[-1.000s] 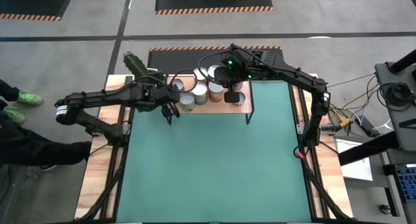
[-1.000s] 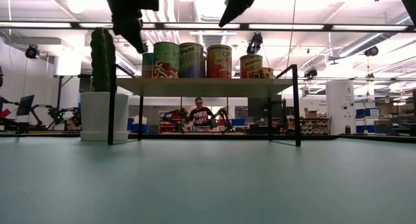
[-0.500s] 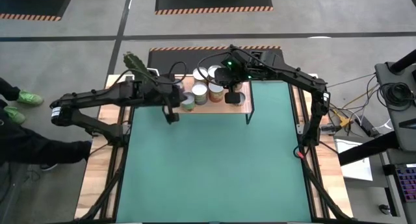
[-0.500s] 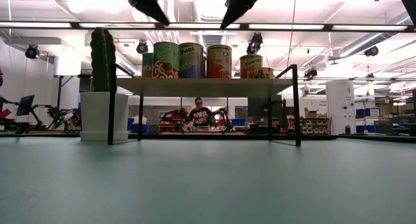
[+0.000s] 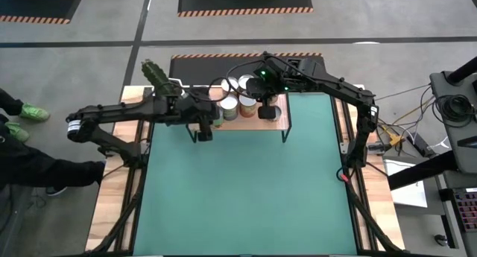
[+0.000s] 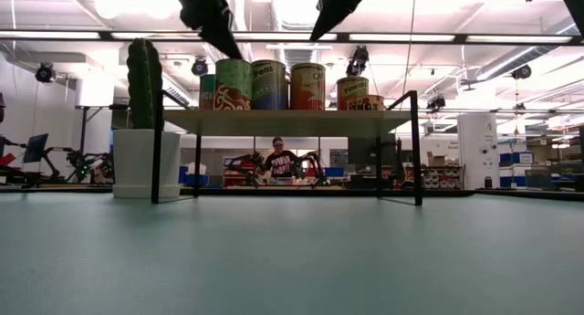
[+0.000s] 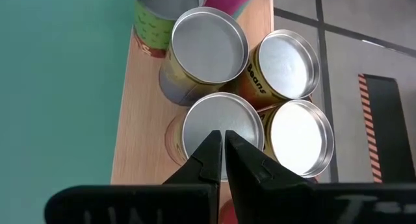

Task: Pick and place cans onto a shelf
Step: Adjust the canned goods on the shelf

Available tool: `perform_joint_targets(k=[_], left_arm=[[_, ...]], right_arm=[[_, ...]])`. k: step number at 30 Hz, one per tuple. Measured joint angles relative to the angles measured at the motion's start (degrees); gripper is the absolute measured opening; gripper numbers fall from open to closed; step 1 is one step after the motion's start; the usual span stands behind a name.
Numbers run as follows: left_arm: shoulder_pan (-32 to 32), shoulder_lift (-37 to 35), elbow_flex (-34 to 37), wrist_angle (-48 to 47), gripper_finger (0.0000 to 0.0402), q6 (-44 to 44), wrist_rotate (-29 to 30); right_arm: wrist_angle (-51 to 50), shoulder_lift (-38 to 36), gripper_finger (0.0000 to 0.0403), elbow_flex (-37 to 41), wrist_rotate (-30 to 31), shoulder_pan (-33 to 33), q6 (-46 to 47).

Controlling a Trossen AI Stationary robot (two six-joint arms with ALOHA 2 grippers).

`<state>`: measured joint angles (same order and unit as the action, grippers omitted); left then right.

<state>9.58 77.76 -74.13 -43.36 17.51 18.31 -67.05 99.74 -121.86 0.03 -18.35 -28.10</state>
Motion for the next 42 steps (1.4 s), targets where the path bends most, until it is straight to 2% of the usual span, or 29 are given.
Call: perform_joint_targets(k=[8,14,25,31,42], left_arm=[[0.11,0.54,0.00,-3.41,0.0000,-1.17,1.51],[0.23,0.32,-0.06,-6.38,0.0000,-3.48,4.85],[0.28,-0.70,-0.47,-12.70,0.0000,-6.96,5.99],[0.28,-0.90,-3.46,-18.03,0.0000,-9.49,6.23],[0.31,-0.97,-8.38,-16.17,0.0000,-6.24,6.84]], right_arm=[[-0.04,0.00,0.0009,0.04,0.00,0.00,0.02],[-0.04,0.00,0.0009,0.04,0.00,0.00,0.02],[-0.03,0.00,0.0009,0.04,0.00,0.00,0.03],[-0.04,0.00,0.0009,0.04,0.00,0.00,0.04],[-0.02,0.00,0.0009,0.04,0.00,0.00,0.00]])
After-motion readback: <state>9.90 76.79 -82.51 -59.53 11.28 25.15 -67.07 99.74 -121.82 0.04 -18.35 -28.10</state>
